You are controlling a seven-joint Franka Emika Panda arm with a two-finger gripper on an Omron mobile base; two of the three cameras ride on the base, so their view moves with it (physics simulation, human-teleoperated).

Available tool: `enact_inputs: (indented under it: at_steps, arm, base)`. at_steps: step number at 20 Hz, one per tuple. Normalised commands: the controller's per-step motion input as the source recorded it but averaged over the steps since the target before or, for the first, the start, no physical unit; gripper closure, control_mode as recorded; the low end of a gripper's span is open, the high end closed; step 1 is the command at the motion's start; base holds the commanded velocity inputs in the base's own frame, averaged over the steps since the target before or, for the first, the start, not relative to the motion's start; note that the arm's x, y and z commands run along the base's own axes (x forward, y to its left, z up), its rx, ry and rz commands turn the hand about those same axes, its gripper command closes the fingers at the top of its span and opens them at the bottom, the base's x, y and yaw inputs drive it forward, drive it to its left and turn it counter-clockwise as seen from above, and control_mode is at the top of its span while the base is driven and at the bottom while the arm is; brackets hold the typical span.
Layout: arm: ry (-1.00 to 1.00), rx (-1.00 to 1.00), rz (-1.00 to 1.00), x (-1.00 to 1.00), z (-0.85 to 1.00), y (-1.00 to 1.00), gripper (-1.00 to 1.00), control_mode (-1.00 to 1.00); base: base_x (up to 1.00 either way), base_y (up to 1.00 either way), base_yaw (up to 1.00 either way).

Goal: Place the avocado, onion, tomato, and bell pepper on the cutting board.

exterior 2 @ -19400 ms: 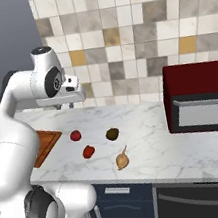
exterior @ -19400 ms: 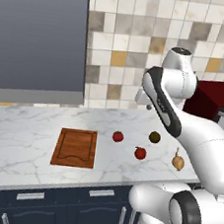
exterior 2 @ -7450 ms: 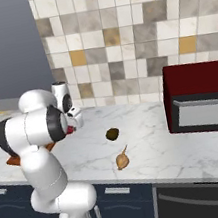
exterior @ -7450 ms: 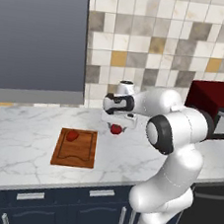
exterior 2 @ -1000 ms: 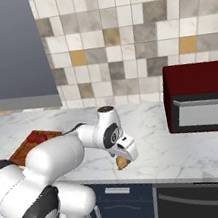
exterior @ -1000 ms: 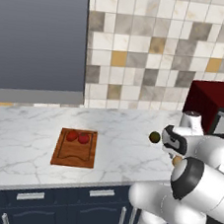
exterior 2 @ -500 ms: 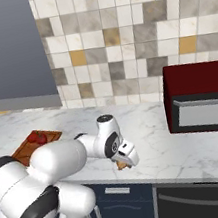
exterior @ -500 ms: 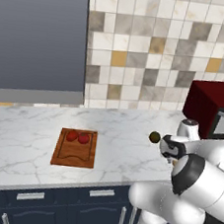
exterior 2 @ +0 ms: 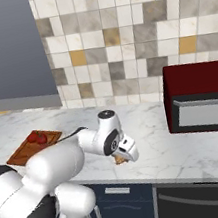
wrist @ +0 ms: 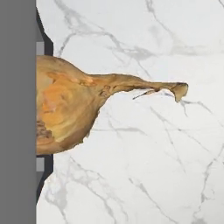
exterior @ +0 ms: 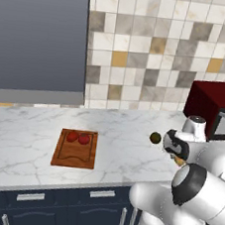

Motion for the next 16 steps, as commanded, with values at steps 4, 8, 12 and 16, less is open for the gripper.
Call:
enact_inputs:
  at_steps: [4, 8, 12, 16]
  arm:
    - [-0.19, 0.14, 0.0, 0.02, 0.82, 0.62, 1.0, -1.0]
    - [-0.21, 0.13, 0.0, 0.03, 0.57, 0.86, 1.0, -1.0]
    - [-0.2, 0.07, 0.0, 0.07, 0.34, 1.0, 1.0, -1.0]
    - [-0.19, 0.06, 0.0, 0.08, 0.26, 1.0, 1.0, -1.0]
  base:
    - [0.0, 0.0, 0.0]
    - [0.0, 0.0, 0.0]
    - [0.0, 0.0, 0.0]
    - [0.0, 0.0, 0.0]
